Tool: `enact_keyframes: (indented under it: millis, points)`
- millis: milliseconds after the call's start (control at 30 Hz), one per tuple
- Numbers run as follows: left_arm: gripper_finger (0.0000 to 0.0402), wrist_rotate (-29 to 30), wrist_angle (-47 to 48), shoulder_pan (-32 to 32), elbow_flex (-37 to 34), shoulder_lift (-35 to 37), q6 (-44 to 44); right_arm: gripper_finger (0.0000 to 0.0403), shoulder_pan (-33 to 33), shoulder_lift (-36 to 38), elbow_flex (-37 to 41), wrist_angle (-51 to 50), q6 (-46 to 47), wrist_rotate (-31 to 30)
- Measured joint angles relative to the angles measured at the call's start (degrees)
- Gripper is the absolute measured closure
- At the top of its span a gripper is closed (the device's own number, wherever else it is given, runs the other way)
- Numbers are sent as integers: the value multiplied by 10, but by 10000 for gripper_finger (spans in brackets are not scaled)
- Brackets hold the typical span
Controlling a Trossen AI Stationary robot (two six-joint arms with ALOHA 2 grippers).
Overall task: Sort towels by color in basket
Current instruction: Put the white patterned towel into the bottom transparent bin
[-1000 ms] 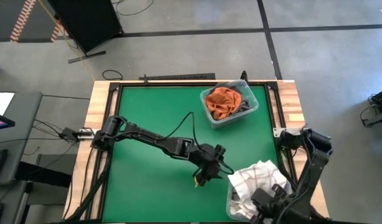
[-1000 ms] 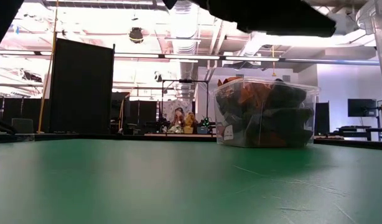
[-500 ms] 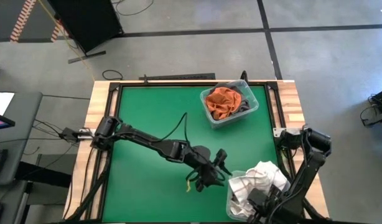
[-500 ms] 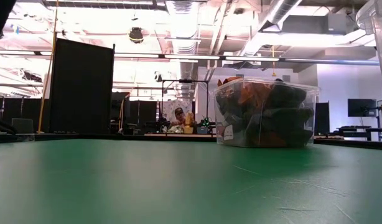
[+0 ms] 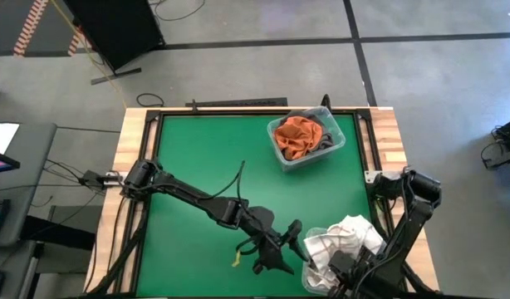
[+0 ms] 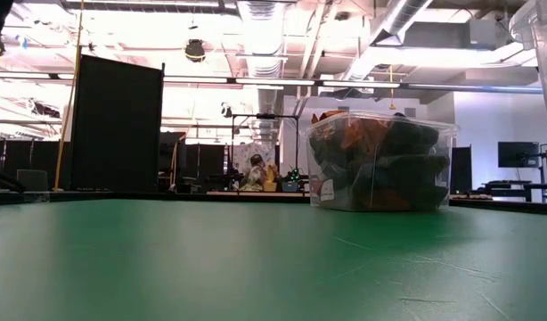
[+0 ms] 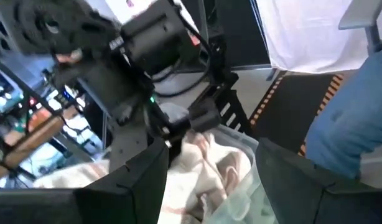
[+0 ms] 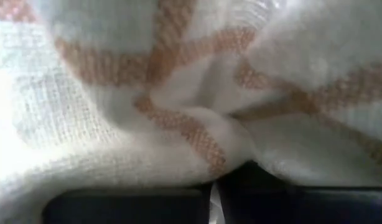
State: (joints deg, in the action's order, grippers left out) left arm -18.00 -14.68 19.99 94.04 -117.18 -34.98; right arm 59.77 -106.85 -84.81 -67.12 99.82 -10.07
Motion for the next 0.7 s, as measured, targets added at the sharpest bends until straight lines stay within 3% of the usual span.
enact_keyframes:
  millis: [500,700]
  points:
    - [225,5,16,-18,1,-19,56,347,-12,81,0,38,-40,-4]
    - [231,7,21,-27,0,-22,63,295,-4,116,0,50,-24,-4]
